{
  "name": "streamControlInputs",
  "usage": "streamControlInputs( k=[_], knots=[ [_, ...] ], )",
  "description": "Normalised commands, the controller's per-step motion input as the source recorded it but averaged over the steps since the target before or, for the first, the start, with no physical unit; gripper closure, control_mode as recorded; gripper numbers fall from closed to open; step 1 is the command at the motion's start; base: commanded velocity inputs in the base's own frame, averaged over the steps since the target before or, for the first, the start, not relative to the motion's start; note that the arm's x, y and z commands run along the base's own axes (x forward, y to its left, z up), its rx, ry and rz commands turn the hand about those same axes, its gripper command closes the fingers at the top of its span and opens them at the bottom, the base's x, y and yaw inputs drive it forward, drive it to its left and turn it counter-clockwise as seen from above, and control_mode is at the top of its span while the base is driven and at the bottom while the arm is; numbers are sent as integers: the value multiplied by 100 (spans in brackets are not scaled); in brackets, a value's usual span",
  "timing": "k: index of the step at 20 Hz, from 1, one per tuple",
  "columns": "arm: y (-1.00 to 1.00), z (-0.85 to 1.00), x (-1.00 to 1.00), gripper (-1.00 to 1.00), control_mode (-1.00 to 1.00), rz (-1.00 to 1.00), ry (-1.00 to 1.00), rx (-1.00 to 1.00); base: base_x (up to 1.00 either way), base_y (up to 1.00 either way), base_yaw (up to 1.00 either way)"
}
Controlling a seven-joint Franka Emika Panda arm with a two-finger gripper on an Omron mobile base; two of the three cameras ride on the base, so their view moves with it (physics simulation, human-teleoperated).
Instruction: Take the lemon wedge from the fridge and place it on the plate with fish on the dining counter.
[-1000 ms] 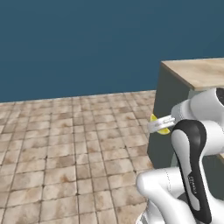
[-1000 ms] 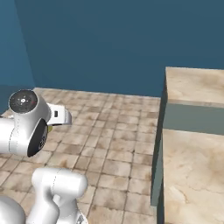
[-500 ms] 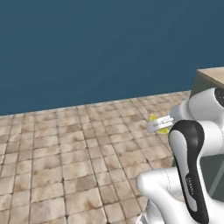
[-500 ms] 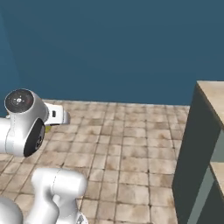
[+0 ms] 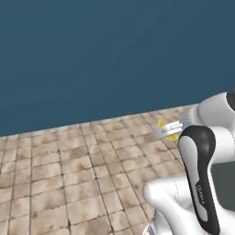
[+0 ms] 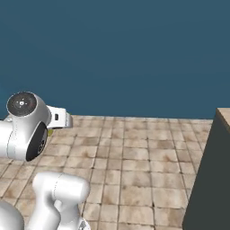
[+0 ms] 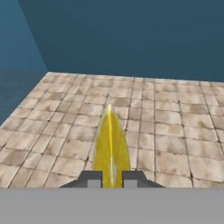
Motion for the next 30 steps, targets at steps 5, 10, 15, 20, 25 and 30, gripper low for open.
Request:
streamControlInputs(
  k=[5,10,15,20,25,30],
  knots=[
    [0,0,0,100,100,0,0,0,100,-22,-28],
    [0,0,0,100,100,0,0,0,100,-39,-37],
    [0,0,0,100,100,0,0,0,100,-59,-49],
    [0,0,0,100,100,0,0,0,100,-48,-54],
    [0,0,0,100,100,0,0,0,93,54,-59],
    [0,0,0,100,100,0,0,0,97,100,-64]
  ],
)
